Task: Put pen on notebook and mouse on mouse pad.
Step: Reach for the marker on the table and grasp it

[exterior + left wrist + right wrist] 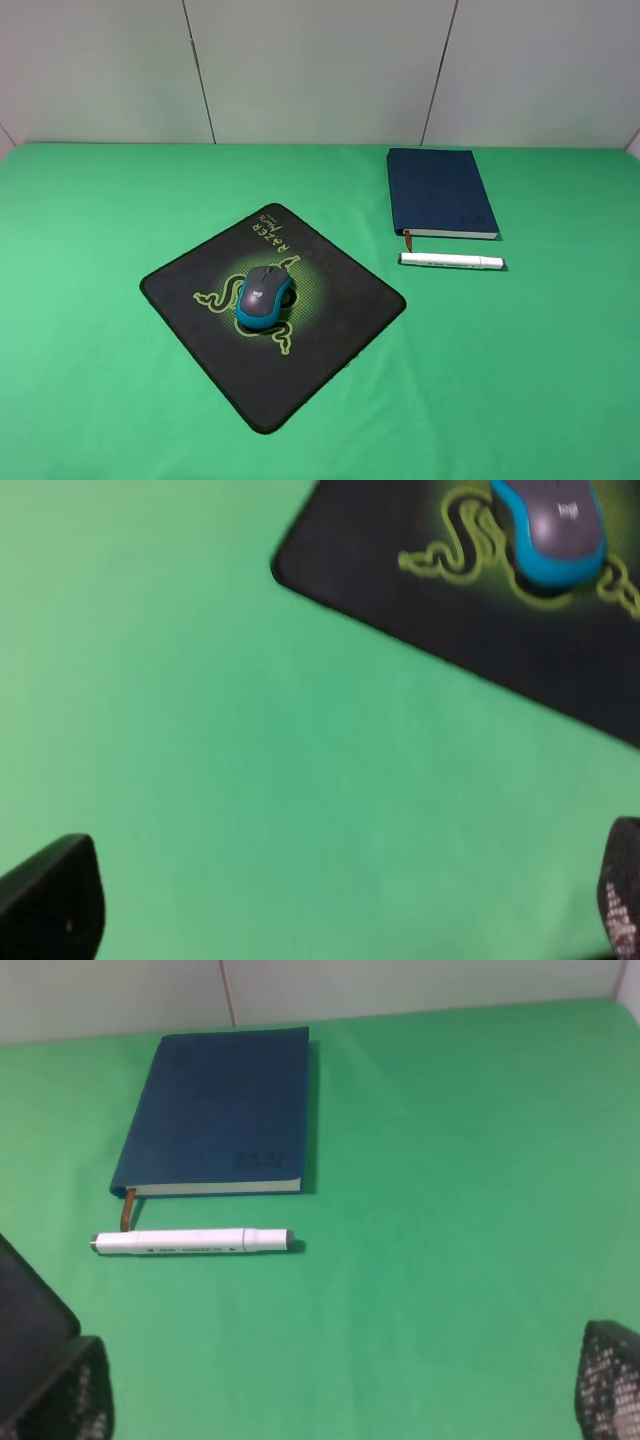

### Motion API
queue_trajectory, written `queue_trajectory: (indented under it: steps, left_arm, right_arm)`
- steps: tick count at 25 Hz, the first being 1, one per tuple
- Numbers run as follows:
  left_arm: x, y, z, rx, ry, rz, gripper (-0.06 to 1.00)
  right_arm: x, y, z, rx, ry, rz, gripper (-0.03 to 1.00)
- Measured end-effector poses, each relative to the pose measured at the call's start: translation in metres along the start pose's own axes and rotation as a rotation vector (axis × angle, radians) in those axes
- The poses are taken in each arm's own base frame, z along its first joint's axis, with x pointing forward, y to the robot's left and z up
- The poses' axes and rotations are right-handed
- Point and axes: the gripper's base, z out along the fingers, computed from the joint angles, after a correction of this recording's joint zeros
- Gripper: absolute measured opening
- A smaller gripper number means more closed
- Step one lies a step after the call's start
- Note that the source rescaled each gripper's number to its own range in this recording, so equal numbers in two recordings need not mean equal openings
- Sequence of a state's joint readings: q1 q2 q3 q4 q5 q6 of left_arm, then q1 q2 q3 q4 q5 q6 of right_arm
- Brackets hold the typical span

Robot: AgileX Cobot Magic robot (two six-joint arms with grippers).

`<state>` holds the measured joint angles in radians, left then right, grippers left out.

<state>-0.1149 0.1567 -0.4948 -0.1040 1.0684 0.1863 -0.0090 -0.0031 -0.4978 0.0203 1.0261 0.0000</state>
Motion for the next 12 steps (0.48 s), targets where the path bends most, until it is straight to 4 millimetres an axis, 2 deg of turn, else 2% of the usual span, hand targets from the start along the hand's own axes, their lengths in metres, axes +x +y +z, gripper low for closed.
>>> queue_trajectory:
  steps: [6,12]
  left_arm:
    - [0.014,-0.004,-0.016,-0.033,-0.152,0.013,1.0]
    - [0.015,-0.005,-0.017,-0.029,-0.159,0.019,1.0]
  right_arm:
    - [0.0,0.0,0.0,0.0,0.0,0.0,1.0]
    - [0.0,0.0,0.0,0.0,0.0,0.0,1.0]
